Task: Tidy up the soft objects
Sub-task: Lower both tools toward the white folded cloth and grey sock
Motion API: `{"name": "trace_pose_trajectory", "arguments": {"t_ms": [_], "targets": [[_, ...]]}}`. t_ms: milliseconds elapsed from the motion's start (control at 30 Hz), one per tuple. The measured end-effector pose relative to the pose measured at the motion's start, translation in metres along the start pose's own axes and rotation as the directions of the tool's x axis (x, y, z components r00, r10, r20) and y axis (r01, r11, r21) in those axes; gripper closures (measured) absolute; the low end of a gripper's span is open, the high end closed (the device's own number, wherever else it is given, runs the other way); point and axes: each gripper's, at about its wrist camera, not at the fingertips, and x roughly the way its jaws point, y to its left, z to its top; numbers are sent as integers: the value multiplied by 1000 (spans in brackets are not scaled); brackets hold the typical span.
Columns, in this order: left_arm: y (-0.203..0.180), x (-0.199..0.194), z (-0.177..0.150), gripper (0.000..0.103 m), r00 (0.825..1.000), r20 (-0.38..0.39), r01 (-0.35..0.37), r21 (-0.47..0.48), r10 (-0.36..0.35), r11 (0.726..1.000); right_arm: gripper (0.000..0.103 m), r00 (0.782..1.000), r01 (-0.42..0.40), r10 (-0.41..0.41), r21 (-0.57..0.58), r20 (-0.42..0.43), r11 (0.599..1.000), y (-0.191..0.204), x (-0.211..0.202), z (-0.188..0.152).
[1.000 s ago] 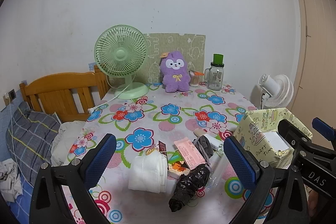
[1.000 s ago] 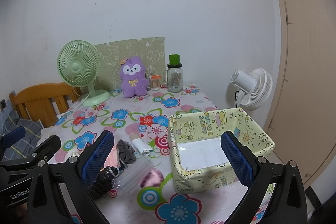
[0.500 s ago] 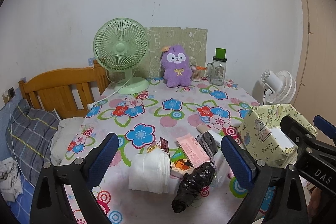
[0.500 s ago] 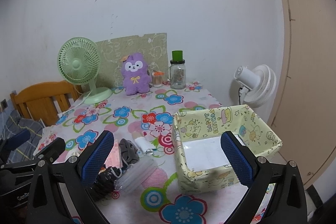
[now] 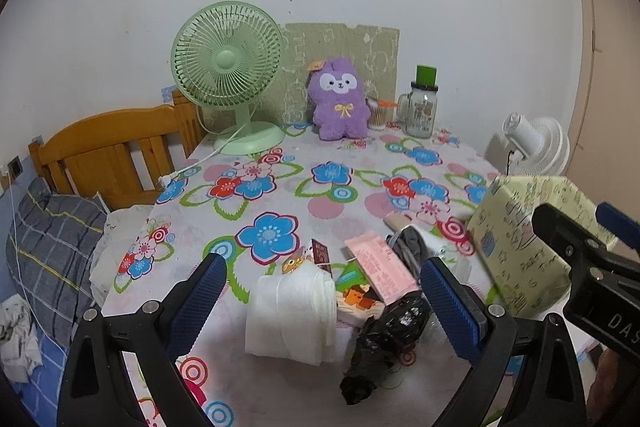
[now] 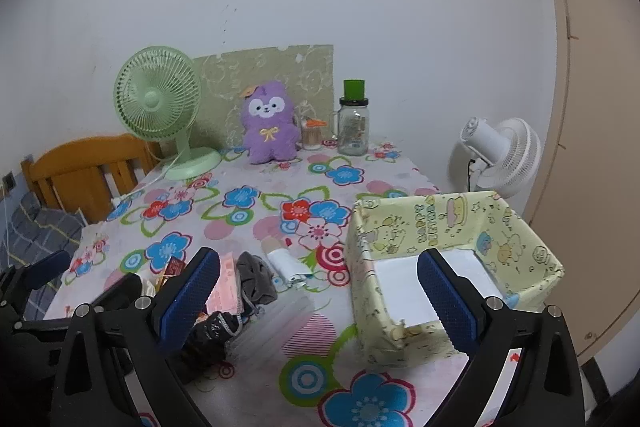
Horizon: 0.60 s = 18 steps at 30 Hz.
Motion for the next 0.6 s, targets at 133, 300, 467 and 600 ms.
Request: {"name": "trace_pose_trajectory", "arguments": {"t_ms": [133,300,467,600], "targets": [[4,7,-1,5,1000,-15,2,-6,-2,1000,4,1000,-8,8,-12,-22,1000,7,8,-2],[9,17,-4,5,999,-39,6,-12,-6,1000,6,998,-24,23,-29,-51,999,17,20,-5],[13,27,-7,8,998,-66,18,-17,-19,1000,6,997,-38,34,-46,-72,998,28,30,-6],[18,35,-8,10,996,-85,20,-27,-22,999,9,995,-43,39,-50,-93,998,33,39,-7]]}}
